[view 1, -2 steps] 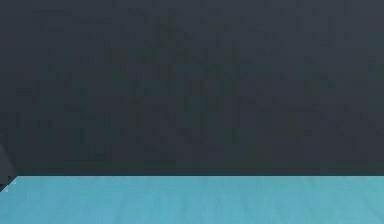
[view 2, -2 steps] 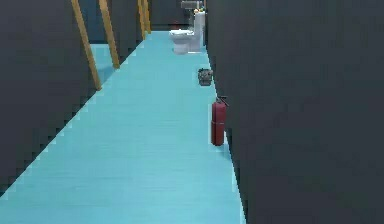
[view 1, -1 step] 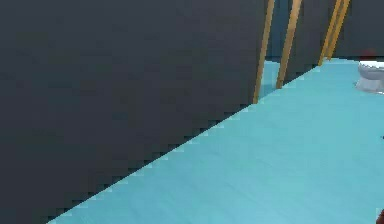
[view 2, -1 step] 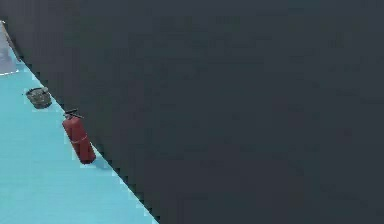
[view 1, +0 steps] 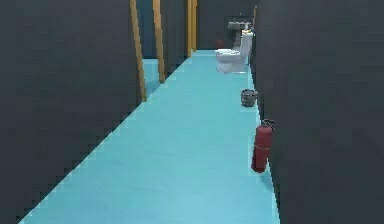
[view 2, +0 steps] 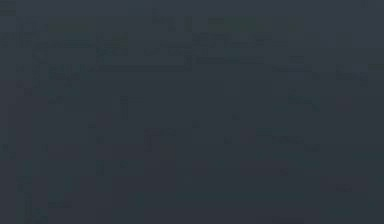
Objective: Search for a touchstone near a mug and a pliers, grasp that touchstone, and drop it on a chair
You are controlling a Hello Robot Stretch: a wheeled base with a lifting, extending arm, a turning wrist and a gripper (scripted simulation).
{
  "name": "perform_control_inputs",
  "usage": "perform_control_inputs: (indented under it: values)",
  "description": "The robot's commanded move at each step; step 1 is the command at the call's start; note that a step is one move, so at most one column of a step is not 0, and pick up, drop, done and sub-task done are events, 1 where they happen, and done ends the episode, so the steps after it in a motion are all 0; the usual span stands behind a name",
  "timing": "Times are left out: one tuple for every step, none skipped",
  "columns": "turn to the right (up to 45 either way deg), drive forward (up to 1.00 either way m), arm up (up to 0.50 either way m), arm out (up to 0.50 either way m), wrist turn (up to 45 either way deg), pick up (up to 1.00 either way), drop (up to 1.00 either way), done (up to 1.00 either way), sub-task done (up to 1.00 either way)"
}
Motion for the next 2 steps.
perform_control_inputs:
  values:
    - [0.0, 1.00, 0.00, 0.00, 0.0, 0.00, 0.00, 0.00, 0.00]
    - [0.0, 1.00, 0.00, 0.00, 0.0, 0.00, 0.00, 0.00, 0.00]
